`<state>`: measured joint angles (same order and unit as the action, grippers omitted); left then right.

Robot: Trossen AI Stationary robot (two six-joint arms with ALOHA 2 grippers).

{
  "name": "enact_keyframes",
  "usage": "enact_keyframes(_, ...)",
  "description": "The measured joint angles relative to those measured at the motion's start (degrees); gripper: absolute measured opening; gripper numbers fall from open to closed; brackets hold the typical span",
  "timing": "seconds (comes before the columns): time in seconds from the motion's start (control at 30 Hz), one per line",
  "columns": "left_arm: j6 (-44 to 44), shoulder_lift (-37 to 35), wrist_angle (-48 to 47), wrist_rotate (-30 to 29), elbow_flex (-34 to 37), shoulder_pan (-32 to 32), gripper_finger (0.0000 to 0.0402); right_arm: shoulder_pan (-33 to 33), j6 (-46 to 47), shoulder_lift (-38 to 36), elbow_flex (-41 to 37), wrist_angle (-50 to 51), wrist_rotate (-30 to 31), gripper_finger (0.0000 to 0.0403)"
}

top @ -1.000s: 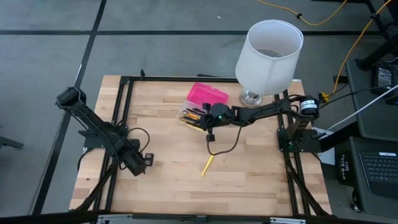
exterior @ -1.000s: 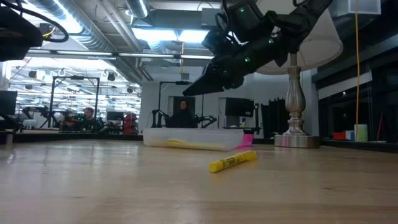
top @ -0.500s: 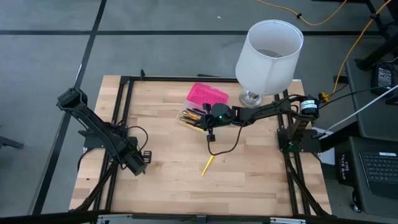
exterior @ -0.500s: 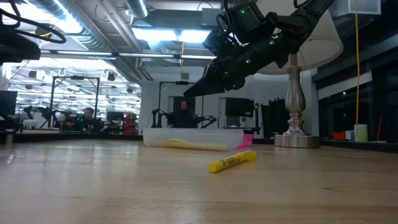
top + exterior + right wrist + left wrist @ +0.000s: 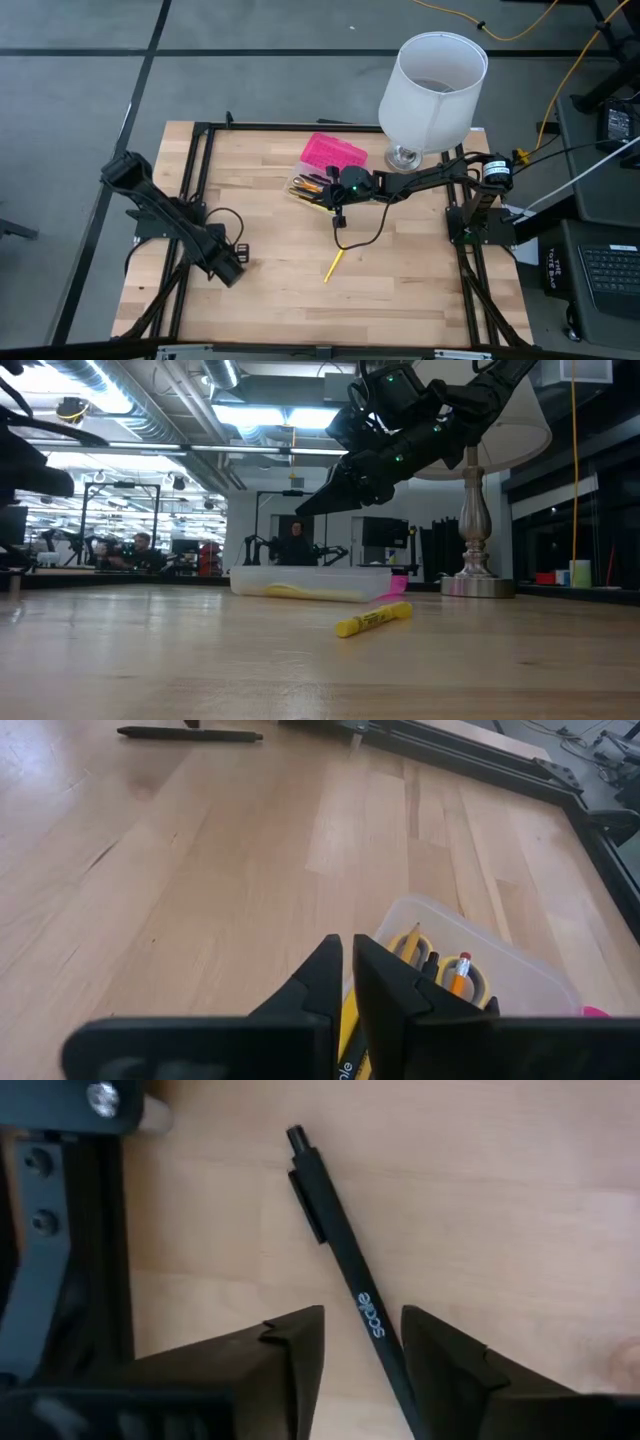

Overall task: Pick & place school supplies into a supply box
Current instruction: Put the black pen into the pink supply box

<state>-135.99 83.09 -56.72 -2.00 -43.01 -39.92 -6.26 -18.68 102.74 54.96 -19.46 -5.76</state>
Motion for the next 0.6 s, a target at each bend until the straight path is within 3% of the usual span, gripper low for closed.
enact_keyframes(0.6, 0.61, 9.71, 6.40, 0.01, -0.48, 0.02, 0.0119, 0.00, -0.02, 0.00, 0.00, 0.52, -0.86, 0.0035)
